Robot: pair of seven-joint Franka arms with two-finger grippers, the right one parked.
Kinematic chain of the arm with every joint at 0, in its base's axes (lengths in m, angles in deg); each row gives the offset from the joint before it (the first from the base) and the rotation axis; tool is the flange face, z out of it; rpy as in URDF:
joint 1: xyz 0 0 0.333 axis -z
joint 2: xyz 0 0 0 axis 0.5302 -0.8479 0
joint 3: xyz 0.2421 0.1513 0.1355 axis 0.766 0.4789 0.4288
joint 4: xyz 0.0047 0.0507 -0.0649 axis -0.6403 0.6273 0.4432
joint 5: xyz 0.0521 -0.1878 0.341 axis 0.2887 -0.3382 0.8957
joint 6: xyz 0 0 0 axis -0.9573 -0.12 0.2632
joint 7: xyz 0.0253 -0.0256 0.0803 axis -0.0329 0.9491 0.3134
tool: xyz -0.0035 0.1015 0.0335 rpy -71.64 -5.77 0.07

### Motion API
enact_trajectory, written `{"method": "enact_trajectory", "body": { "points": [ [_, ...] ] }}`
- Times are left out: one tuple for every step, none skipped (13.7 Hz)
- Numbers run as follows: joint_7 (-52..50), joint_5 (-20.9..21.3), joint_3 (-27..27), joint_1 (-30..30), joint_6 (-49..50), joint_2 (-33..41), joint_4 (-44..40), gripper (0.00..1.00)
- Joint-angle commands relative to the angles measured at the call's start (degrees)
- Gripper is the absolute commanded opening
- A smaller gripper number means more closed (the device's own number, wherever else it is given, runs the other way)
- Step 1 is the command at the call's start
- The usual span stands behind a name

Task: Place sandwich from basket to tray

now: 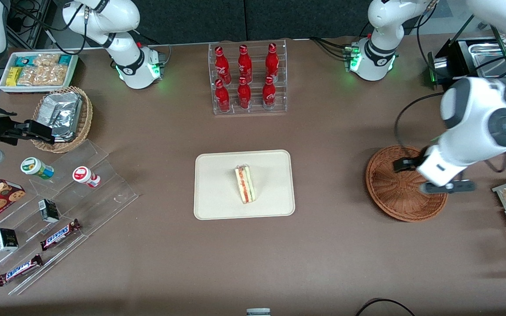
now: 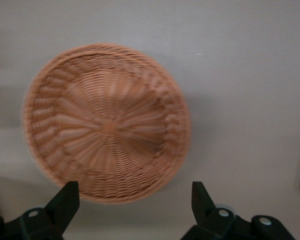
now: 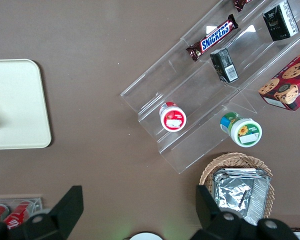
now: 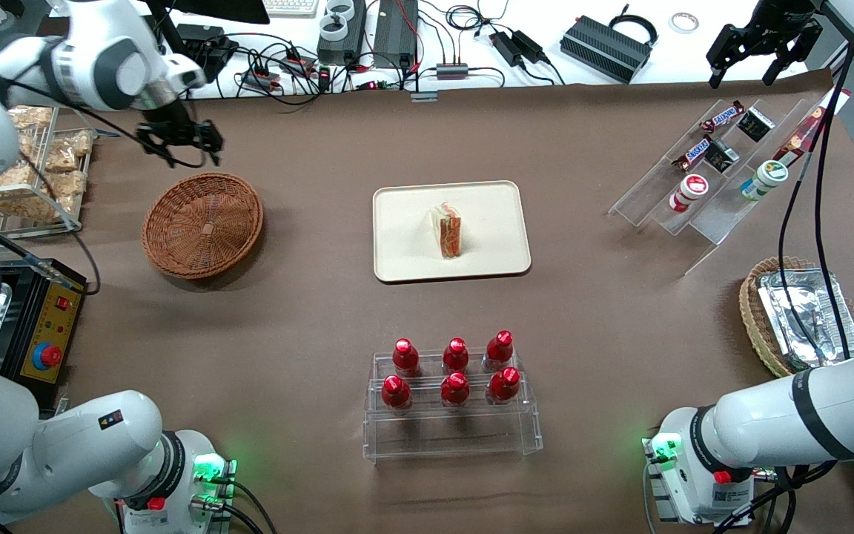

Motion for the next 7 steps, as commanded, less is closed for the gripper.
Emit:
{"method": "enact_trajectory", "body": {
  "points": [
    [5.73, -3.96, -0.83, -5.04, 2.38, 6.66, 1.85, 0.99],
    [7.93, -5.29, -0.57, -6.54, 3.17, 8.42, 1.67, 0.99],
    [9.08, -5.65, -0.57, -7.86, 4.22, 9.66, 0.98, 0.99],
    [9.27, -5.65, -0.48, -8.31, 5.45, 10.54, 0.19, 0.99],
    [9.27, -5.74, 0.04, -8.31, 6.33, 11.16, -0.78, 0.99],
    [9.18, -5.74, 0.57, -8.31, 7.65, 11.16, -2.27, 0.99],
    [9.18, -5.74, 0.66, -8.31, 9.4, 11.16, -4.28, 0.99]
  ]
}}
